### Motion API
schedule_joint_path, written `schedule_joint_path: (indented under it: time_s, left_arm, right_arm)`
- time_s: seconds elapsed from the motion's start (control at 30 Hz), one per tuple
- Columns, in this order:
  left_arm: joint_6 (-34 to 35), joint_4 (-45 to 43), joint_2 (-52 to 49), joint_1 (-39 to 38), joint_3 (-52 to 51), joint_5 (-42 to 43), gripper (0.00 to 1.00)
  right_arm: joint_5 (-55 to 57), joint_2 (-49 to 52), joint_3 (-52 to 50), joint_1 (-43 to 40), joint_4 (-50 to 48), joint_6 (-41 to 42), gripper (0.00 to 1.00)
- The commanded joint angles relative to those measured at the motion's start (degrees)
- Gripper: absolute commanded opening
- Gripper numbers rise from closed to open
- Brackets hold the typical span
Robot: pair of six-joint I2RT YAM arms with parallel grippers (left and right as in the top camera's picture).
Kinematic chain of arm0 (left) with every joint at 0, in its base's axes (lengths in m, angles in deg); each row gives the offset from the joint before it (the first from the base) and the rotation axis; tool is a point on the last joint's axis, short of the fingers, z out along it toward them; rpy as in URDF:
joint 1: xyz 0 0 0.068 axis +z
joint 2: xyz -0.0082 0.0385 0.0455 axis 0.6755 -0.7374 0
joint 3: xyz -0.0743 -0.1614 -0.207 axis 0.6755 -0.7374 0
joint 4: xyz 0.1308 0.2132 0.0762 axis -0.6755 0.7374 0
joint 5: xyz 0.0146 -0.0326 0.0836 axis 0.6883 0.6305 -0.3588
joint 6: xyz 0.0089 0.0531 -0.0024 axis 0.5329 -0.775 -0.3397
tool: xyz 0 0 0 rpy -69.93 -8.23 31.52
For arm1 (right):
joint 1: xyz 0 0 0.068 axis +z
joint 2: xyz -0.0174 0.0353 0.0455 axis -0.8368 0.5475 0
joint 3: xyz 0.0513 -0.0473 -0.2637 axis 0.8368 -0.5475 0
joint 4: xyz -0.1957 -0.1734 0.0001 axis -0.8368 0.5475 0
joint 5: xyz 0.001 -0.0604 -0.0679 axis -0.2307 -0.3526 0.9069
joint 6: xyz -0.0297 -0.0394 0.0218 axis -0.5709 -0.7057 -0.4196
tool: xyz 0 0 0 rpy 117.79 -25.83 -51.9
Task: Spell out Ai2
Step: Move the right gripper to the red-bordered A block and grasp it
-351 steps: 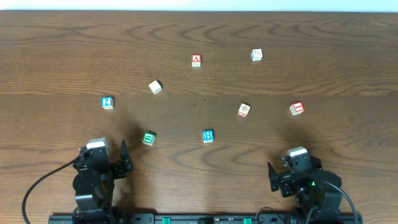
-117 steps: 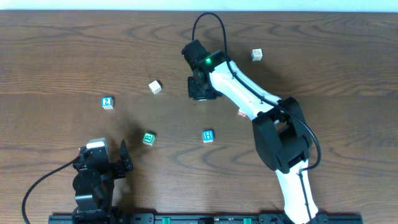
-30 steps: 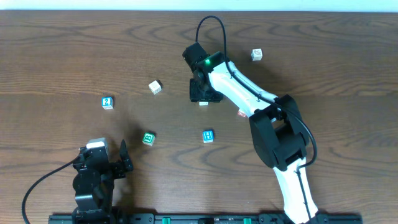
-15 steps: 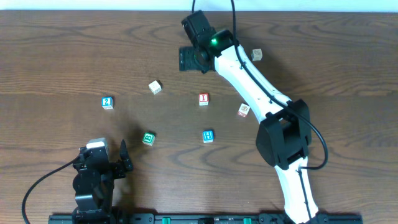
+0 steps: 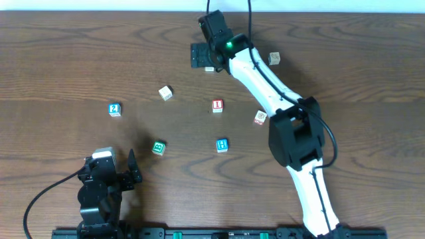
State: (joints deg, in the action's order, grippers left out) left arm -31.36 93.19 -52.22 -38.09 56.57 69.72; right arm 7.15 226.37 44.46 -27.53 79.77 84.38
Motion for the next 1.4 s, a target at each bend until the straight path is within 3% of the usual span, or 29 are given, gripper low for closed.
schedule_joint_path:
  time_s: [0.0, 0.77, 0.83, 0.93, 1.07, 1.2, 1.37]
  left_arm:
    - [0.0, 0.0, 0.3, 0.2, -1.0, -0.6, 0.95]
    - [0.0, 0.0, 0.3, 0.2, -0.9, -0.6, 0.95]
    - [0.0, 0.0, 0.3, 0.2, -1.0, -0.6, 0.95]
    - [0.0, 0.0, 0.3, 0.2, -1.0, -0.6, 0.96]
    - [0.0, 0.0, 0.3, 0.2, -1.0, -0.6, 0.95]
    - [0.0, 0.0, 0.3, 0.2, -1.0, -0.6, 0.95]
    - [0.0, 0.0, 0.3, 0.2, -1.0, -0.6, 0.95]
  right_arm:
    - [0.7, 1.6, 0.4, 0.4, -1.1, -0.9, 0.89]
    - [2.8, 6.6, 0.4, 0.4, -4.2, -0.9, 0.79]
    - [2.8, 6.6, 0.4, 0.4, -4.3, -0.9, 0.73]
    - [3.4, 6.6, 0.4, 0.3, -4.4, -0.9, 0.55]
    - [3.5, 6.6, 0.4, 0.3, -4.1, -0.9, 0.39]
    - [3.5, 6.6, 0.4, 0.3, -4.0, -0.9, 0.31]
    - [3.7, 6.6, 0.4, 0.2, -3.7, -0.9, 0.30]
